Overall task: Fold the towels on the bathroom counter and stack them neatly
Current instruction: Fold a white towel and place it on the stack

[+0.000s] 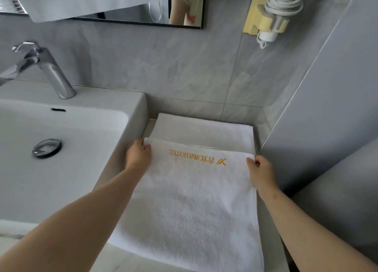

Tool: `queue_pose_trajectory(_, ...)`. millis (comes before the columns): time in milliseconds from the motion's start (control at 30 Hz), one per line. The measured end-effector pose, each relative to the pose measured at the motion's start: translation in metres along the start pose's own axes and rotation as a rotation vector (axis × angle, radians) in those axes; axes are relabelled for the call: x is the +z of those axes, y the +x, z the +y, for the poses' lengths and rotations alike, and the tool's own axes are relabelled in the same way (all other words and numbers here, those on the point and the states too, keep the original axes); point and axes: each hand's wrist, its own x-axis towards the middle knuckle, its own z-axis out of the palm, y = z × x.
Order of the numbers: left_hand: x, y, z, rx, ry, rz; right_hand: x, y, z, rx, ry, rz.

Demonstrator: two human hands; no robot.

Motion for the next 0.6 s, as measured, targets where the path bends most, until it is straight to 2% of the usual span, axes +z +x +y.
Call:
queue_pose_trajectory(200,0.013,0.021,-0.005,-0.003,0.080,0.027,0.006,0.016,0.009,0.003,-0.064,-0.043)
queue_pose_trajectory(333,0.017,0.020,-0.007,-0.013,0.000,-0.023,0.007,0.015,0.007,-0.037,-0.030,-0.125)
queue_pose_trajectory(433,0.016,0.017,-0.008,-0.008,-0.024,-0.008,0.008,0.012,0.003,-0.029,0.052,-0.167)
queue_pose_trajectory(600,0.005,0.006,-0.001,0.056,-0.007,0.037,0.005,0.008,-0.001,0.107,0.238,-0.227)
